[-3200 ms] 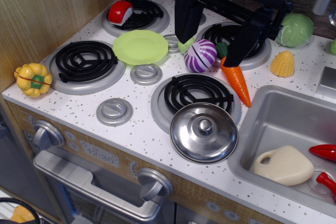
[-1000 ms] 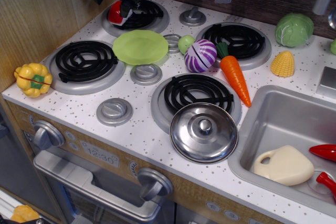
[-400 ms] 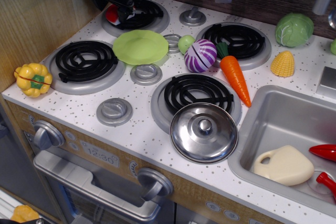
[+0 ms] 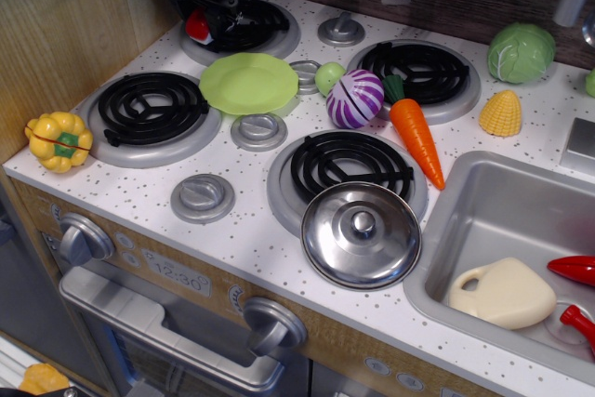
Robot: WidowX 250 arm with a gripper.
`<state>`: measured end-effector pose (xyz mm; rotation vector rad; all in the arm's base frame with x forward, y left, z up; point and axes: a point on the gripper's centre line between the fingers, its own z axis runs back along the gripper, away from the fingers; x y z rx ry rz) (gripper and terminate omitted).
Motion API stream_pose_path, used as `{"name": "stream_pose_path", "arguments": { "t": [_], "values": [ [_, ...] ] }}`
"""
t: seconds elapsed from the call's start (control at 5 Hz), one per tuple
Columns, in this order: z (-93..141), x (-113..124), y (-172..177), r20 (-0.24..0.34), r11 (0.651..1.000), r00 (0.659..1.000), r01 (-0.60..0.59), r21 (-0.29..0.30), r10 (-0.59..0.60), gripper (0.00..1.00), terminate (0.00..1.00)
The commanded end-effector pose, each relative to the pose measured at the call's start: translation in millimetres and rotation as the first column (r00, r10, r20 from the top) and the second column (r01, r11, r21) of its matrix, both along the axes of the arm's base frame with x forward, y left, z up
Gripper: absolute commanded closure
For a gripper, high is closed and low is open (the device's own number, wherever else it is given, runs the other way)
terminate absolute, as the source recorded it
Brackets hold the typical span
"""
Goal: Put sushi on plate
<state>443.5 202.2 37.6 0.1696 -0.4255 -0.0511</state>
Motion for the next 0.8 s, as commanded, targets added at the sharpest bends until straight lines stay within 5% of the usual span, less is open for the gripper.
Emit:
{"name": "stream_pose_path", "arguments": {
  "t": [0.0,0.2,0.6],
  "values": [
    [50,-3,-6,0.018,0.998,1.000,-0.003,0.062,0.002,1.00,0.00],
    [80,-16,-19,-0.049,0.999,0.999,-0.007,0.051,0.010,1.00,0.00],
    [63,-33,-83,0.014,0.983,0.984,-0.180,0.037,0.180,1.00,0.00]
  ]
}}
